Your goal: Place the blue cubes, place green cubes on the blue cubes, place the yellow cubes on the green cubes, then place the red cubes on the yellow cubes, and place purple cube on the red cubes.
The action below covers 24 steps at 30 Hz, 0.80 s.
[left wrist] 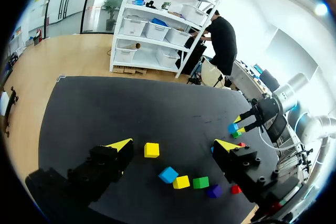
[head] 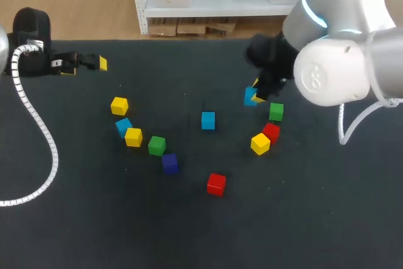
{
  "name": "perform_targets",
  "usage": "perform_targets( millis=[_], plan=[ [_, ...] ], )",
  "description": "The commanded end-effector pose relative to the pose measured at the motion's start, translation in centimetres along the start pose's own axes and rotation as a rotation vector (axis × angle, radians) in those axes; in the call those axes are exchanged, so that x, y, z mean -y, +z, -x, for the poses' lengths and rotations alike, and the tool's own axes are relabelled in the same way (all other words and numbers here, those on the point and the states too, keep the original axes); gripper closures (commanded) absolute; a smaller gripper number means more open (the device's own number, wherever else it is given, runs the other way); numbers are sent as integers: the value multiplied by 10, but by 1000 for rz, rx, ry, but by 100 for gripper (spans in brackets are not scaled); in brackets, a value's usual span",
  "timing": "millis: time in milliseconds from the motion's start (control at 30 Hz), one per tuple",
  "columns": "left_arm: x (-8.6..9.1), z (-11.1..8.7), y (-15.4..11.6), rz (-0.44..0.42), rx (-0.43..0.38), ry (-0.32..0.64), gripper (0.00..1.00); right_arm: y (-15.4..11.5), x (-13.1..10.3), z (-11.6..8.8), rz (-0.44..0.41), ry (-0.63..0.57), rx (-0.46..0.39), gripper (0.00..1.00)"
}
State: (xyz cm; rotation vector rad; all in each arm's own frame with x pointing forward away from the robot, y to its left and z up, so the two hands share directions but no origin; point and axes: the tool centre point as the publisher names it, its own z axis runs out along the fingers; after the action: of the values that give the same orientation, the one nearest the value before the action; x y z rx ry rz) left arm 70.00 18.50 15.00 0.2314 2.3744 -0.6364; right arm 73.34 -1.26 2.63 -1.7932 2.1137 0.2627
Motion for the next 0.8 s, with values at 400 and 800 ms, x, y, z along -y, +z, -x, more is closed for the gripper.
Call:
perform_targets(
  millis=[400, 800],
  plan=[
    [0, 0, 0, 0, 0, 0, 0, 14, -30, 29, 45, -62, -8, 100],
    [0, 0, 0, 0, 0, 0, 0, 22, -48, 37, 65, -70, -3, 100]
  ],
)
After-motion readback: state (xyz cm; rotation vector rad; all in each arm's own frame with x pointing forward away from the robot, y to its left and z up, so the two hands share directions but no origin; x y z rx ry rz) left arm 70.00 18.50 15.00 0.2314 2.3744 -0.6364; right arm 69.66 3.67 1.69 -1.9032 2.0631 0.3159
